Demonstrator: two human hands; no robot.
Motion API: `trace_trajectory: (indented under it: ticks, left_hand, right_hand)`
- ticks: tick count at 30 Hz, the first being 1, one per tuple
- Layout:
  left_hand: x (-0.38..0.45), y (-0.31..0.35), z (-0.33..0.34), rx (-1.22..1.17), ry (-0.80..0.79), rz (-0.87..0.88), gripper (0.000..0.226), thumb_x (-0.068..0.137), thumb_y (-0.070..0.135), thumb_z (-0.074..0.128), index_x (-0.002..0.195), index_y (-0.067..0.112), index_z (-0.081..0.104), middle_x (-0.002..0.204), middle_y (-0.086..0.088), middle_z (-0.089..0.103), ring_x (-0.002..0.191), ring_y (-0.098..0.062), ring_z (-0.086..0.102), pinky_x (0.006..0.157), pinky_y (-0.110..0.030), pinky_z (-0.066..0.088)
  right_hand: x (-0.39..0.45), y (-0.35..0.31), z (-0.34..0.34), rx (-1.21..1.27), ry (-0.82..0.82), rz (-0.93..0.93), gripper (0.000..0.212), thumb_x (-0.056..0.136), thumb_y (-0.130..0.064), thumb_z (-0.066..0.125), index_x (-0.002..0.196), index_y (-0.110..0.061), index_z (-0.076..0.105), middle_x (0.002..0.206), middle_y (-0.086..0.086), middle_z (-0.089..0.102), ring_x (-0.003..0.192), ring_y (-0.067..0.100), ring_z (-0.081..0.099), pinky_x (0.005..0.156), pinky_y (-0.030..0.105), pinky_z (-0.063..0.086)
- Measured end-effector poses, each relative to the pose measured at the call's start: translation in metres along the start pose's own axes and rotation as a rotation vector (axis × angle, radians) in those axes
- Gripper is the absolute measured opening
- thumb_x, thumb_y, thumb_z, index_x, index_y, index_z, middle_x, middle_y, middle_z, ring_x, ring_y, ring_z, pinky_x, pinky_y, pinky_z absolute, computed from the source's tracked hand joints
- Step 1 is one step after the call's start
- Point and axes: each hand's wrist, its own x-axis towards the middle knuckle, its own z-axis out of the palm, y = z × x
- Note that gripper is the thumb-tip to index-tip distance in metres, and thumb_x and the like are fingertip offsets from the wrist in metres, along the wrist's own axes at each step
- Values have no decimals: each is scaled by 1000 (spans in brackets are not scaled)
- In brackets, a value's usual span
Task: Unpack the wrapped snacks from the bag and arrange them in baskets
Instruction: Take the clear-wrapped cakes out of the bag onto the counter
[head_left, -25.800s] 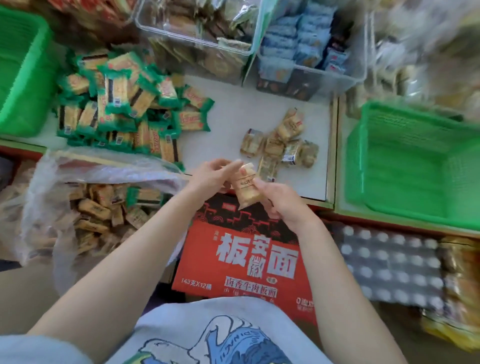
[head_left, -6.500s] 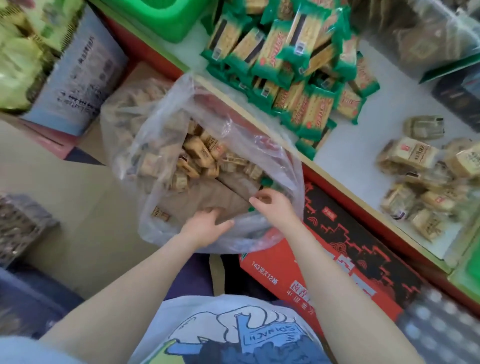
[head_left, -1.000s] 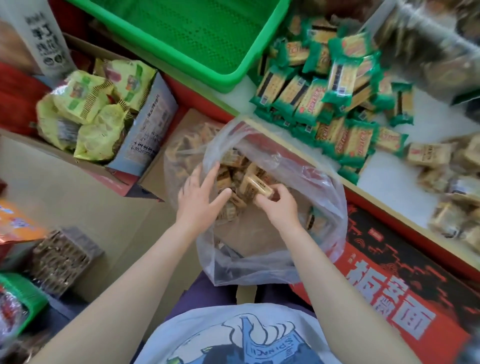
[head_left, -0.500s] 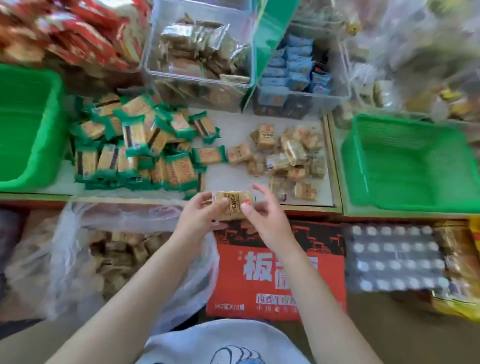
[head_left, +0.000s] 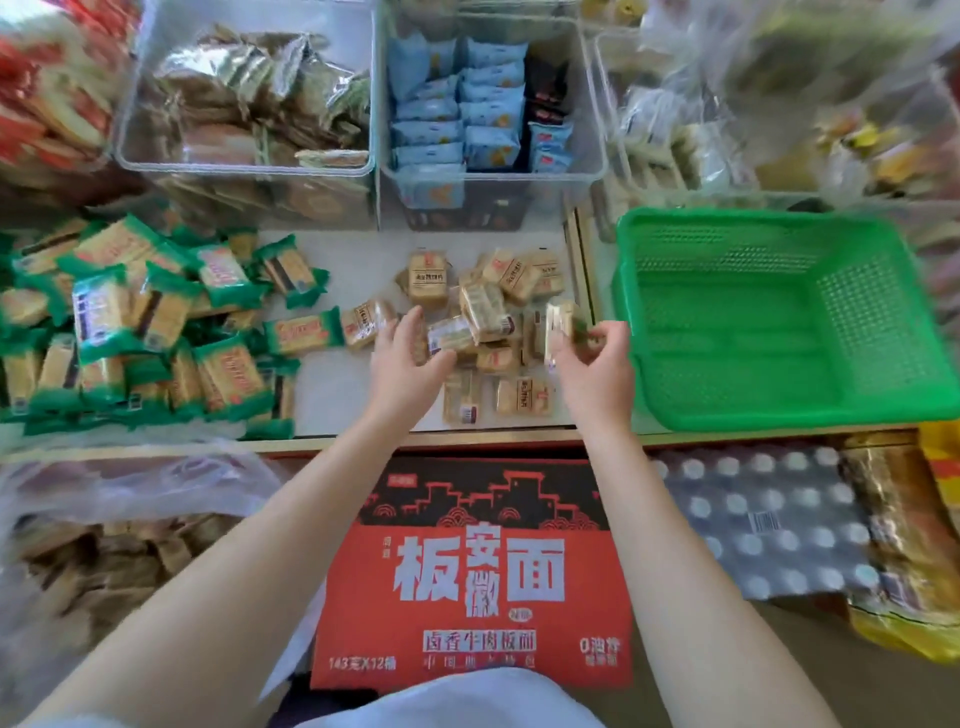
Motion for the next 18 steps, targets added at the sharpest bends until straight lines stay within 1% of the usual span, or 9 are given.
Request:
trace_trajectory:
  ticks: [1,3,5,7,9,10,13,16,18]
  left_hand:
    - [12,-2,4,65,9,-10,74,93,39,65,156,33,27,165,-4,15,151,-27,15,122,-50,19]
    - [31,-3,12,221,-6,-65,84,88,55,65,157,40,19,168,-4,-3,154,-34,-4,121,-58,9]
    - [41,-3,18,405,6,-118,98,80,74,62,157,45,10,167,-7,-13,151,-41,-13,118,-64,3]
    - [49,-7,17,511,65,-181,112,69,86,58,157,45,1,166,-11,-18,150,-45,-14,117,-67,1]
    - [57,-14,10,490,88,-249,125,61,90,59,157,42,-4,166,-13,-17,151,-44,-11,118,-68,4]
    - [61,-19,6,436,70,-273,130,57,90,61,157,41,-5,166,-13,-14,152,-42,-7,118,-67,8]
    - [68,-25,5,234,2,-242,127,60,84,65,159,38,0,167,-13,-6,153,-37,7,121,-58,18]
    - [66,-24,16,138,8,-165,112,71,81,62,159,40,7,167,-11,4,153,-32,13,121,-56,20]
    - [64,-25,20,107,-9,-163,104,74,80,61,157,44,11,167,-11,5,153,-31,11,120,-55,17]
  right_hand:
    - [18,2,7,-5,25,-6,29,95,-36,64,109,-19,45,95,-8,61,85,17,64,56,17,38]
    - [49,10,25,-78,-54,-11,30,96,-30,63,119,-18,48,110,1,61,95,20,62,65,21,43]
    - [65,21,42,-168,-240,-4,47,95,-27,62,138,-18,45,133,7,55,114,20,57,87,28,47]
    - [68,31,50,-224,-338,-9,63,96,-32,58,153,-23,32,152,6,39,134,24,43,108,39,40]
    - [66,42,53,-265,-351,4,73,95,-46,53,157,-33,18,163,2,23,146,31,28,116,51,31]
    - [64,46,55,-261,-368,20,78,93,-56,52,157,-38,12,165,1,17,148,34,21,117,56,28]
    - [55,52,65,-207,-418,30,103,79,-80,54,156,-44,-4,167,6,5,151,40,9,118,63,21]
    - [48,49,77,-282,-423,-23,127,66,-82,65,154,-42,-18,166,12,-5,151,41,-1,121,62,10]
    - [50,47,85,-311,-384,-50,133,64,-80,69,154,-41,-21,166,15,-3,150,43,-1,121,62,9]
